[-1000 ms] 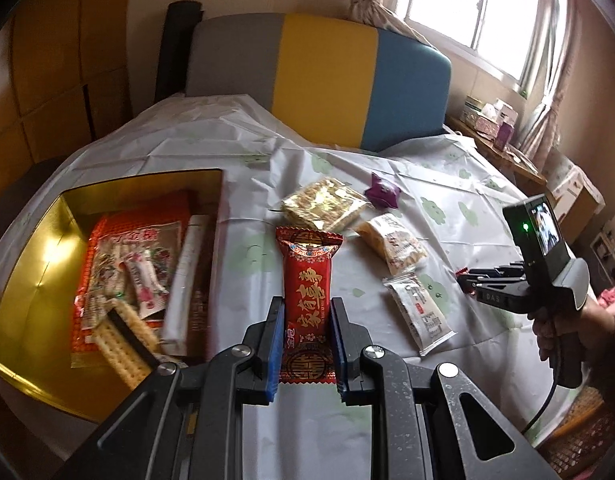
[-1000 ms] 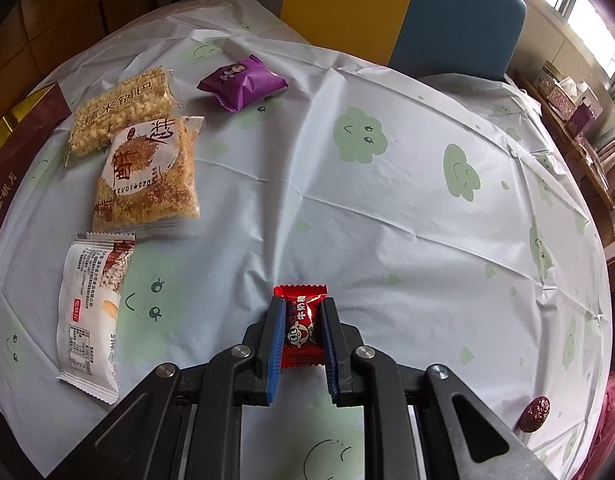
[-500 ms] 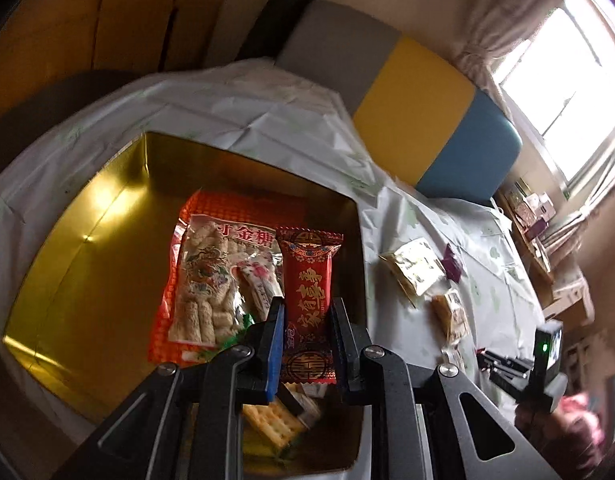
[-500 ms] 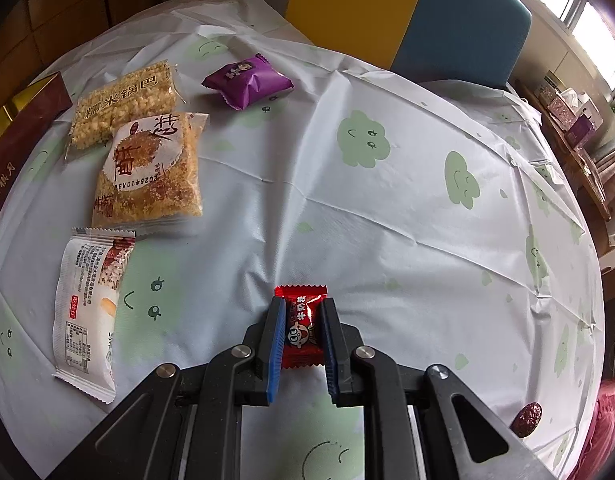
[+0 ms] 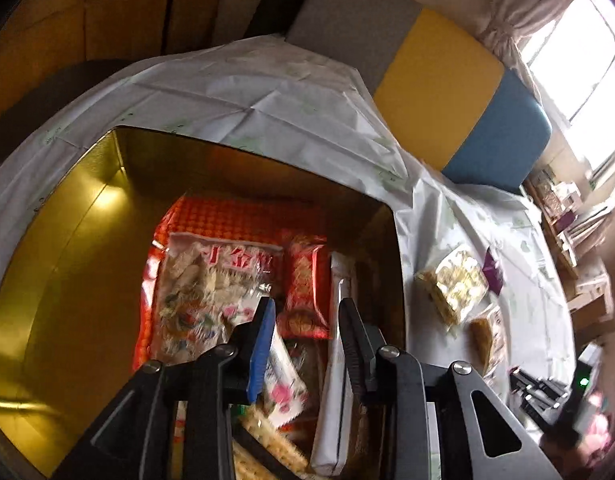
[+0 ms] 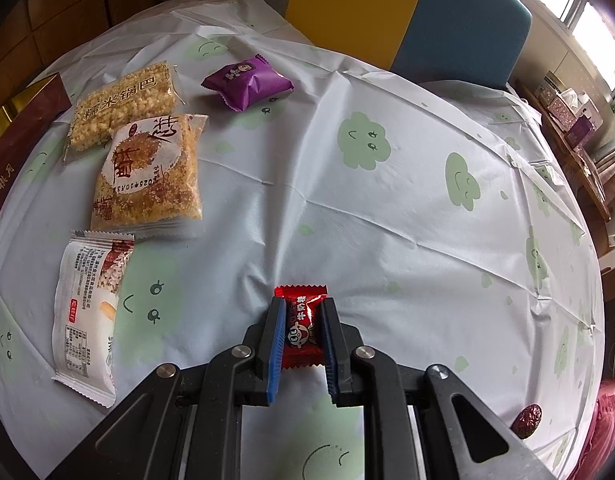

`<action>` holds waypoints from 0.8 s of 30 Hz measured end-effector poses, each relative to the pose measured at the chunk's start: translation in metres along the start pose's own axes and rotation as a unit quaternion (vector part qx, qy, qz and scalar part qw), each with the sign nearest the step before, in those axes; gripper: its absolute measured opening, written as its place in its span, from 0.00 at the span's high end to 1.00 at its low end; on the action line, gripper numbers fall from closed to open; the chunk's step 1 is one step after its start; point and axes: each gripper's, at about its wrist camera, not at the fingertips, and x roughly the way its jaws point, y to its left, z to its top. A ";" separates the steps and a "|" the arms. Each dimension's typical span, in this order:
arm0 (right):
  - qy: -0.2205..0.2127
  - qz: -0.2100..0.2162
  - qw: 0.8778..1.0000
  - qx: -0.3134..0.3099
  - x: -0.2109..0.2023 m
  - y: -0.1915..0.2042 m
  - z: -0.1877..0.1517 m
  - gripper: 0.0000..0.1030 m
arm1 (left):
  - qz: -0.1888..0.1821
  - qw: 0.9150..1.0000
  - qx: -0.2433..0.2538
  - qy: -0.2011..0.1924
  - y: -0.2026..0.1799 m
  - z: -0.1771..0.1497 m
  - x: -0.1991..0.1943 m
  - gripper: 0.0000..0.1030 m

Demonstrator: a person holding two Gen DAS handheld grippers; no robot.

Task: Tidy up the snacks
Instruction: 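Withdraw the left tool from the gold tray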

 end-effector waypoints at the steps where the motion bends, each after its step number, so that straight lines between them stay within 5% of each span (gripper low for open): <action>1: 0.000 0.000 1.000 0.000 0.000 0.000 0.000 0.83 | 0.007 1.000 0.006 -0.003 -0.001 -0.004 -0.002 0.68; 10: -0.004 -0.008 1.000 -0.009 0.001 0.002 0.001 0.83 | 0.035 0.997 0.055 -0.032 -0.021 -0.043 -0.033 0.67; 24: -0.009 -0.018 1.000 -0.013 -0.002 0.007 -0.002 0.84 | 0.001 0.987 0.153 -0.057 -0.072 -0.095 -0.075 0.67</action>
